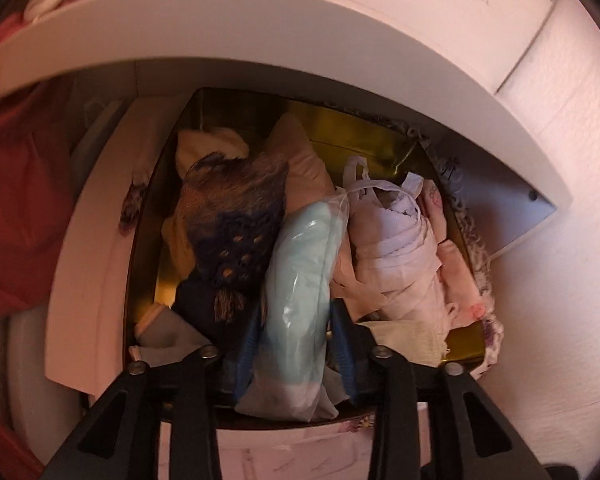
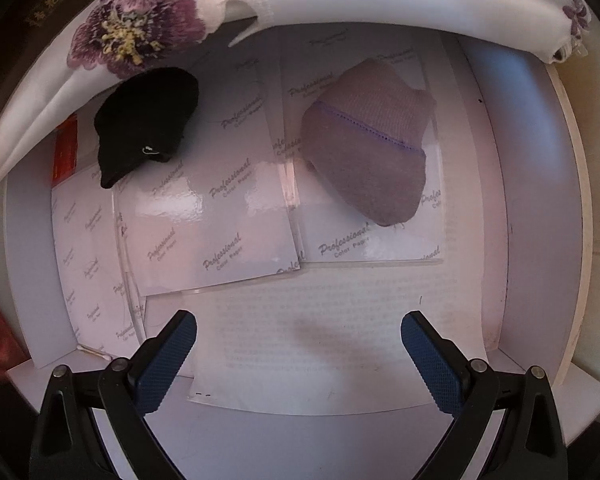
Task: Organize soft objects
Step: 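Open the left tool to release the bag in the tray, then move the left tool back down over the drawer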
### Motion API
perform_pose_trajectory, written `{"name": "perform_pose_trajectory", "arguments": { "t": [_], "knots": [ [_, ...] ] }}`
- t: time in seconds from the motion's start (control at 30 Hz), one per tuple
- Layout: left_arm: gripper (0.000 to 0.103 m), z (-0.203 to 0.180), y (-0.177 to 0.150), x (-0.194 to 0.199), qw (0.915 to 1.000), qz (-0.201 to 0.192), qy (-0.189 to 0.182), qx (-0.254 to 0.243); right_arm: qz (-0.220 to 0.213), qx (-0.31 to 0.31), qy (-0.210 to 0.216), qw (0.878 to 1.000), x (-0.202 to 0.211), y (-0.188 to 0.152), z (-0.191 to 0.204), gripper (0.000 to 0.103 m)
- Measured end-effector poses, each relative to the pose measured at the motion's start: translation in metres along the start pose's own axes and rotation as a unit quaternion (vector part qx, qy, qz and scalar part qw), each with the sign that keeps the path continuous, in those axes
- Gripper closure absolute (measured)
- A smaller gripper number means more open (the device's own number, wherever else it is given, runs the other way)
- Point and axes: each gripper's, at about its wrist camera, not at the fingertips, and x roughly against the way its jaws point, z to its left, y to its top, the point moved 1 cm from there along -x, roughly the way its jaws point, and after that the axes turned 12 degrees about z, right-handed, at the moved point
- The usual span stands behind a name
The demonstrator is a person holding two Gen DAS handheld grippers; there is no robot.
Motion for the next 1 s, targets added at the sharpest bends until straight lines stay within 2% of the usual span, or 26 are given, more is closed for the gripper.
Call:
{"name": "perform_pose_trajectory", "arguments": {
  "t": [0.07, 0.17, 0.23, 0.4, 0.57, 0.87, 1.0],
  "knots": [
    [0.061, 0.004, -0.003, 0.005, 0.9999, -0.007, -0.009, 0.006, 0.001, 0.001, 0.0, 1.0, -0.001, 0.001, 0.002, 0.0],
    [0.049, 0.006, -0.01, 0.018, 0.9994, -0.028, -0.017, 0.009, 0.0, 0.004, -0.003, 1.0, -0.002, 0.001, 0.005, 0.0],
    [0.048, 0.01, -0.016, 0.029, 0.9986, -0.042, -0.024, 0.02, -0.001, 0.002, -0.003, 1.0, -0.003, 0.0, 0.005, 0.0],
    [0.048, 0.014, -0.034, 0.051, 0.9978, -0.06, -0.007, 0.028, -0.003, 0.003, -0.008, 1.0, -0.003, 0.0, 0.006, 0.0],
    [0.048, 0.017, -0.062, 0.059, 0.9972, -0.063, 0.004, 0.04, -0.004, 0.002, -0.011, 1.0, -0.004, -0.002, 0.008, 0.0],
    [0.048, 0.03, -0.117, 0.038, 0.9968, -0.008, 0.01, 0.079, -0.007, 0.002, -0.019, 1.0, -0.003, -0.002, 0.008, 0.0],
    [0.048, 0.038, -0.137, 0.015, 0.9951, 0.035, 0.017, 0.09, -0.005, 0.0, -0.026, 1.0, -0.003, -0.004, 0.006, 0.0]
  ]
}}
